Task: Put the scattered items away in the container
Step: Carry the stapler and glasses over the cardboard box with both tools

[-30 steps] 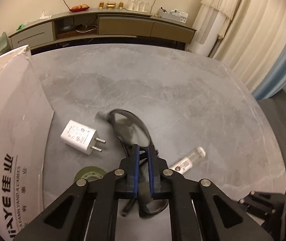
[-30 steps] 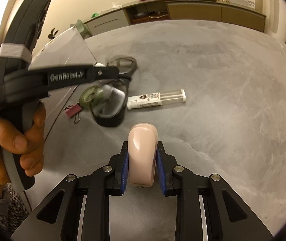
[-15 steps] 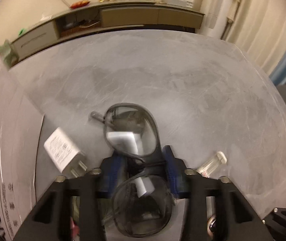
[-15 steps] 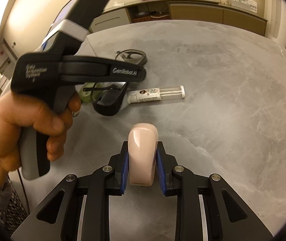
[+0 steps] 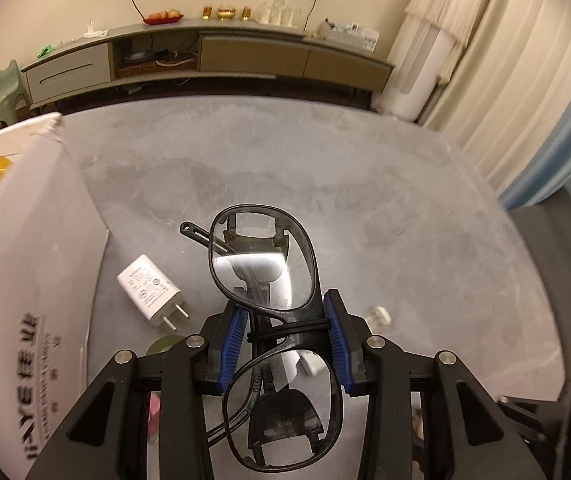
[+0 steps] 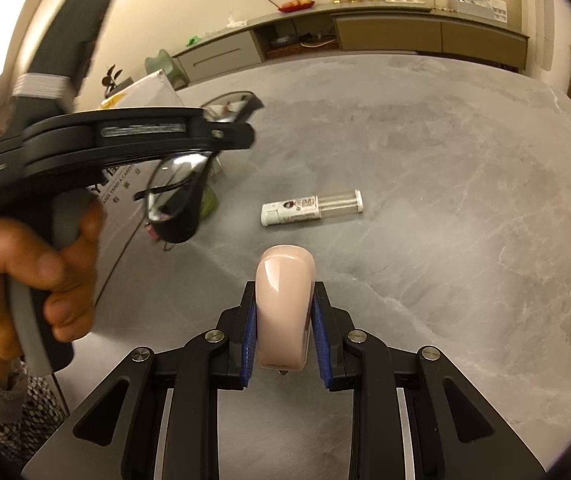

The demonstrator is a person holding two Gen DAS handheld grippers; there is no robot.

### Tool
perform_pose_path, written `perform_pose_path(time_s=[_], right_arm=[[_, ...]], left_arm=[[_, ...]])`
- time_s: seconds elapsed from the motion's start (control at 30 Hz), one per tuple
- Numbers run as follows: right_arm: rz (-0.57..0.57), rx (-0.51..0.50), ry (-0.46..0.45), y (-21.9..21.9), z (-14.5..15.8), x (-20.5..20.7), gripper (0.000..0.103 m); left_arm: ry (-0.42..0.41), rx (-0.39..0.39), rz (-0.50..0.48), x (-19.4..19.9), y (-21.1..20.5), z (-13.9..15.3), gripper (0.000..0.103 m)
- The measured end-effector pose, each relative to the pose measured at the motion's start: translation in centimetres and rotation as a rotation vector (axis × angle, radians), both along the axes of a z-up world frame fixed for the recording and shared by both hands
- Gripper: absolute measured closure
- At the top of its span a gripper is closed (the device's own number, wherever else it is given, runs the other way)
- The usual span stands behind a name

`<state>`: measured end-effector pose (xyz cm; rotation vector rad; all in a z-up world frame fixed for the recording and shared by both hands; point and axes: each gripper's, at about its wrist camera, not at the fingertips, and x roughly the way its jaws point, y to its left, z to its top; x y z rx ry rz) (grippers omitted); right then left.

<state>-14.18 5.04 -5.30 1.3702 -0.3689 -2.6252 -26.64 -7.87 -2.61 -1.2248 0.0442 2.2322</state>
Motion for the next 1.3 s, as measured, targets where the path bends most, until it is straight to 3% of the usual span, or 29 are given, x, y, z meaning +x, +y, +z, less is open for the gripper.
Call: perform_pose_path(time_s=[0.4,0.73,1.3], right_arm=[[-0.004,-0.013,0.061,-0.2,2.4,0.5,0.077],[0.015,-0.007,0.113,-2.3,4.9,1.3,0.077],[0.105,-0.062,0.188,-7.0,9.2,1.4,0.077]], left_arm=[[0.065,0.111,-0.039,3.8,-4.1,5.5,0.063],[0.110,0.156,-0.048,5.1,-6.8,8.1,0.063],[0.184,0.240,0.026,5.6,-13.7,12.2,0.063]])
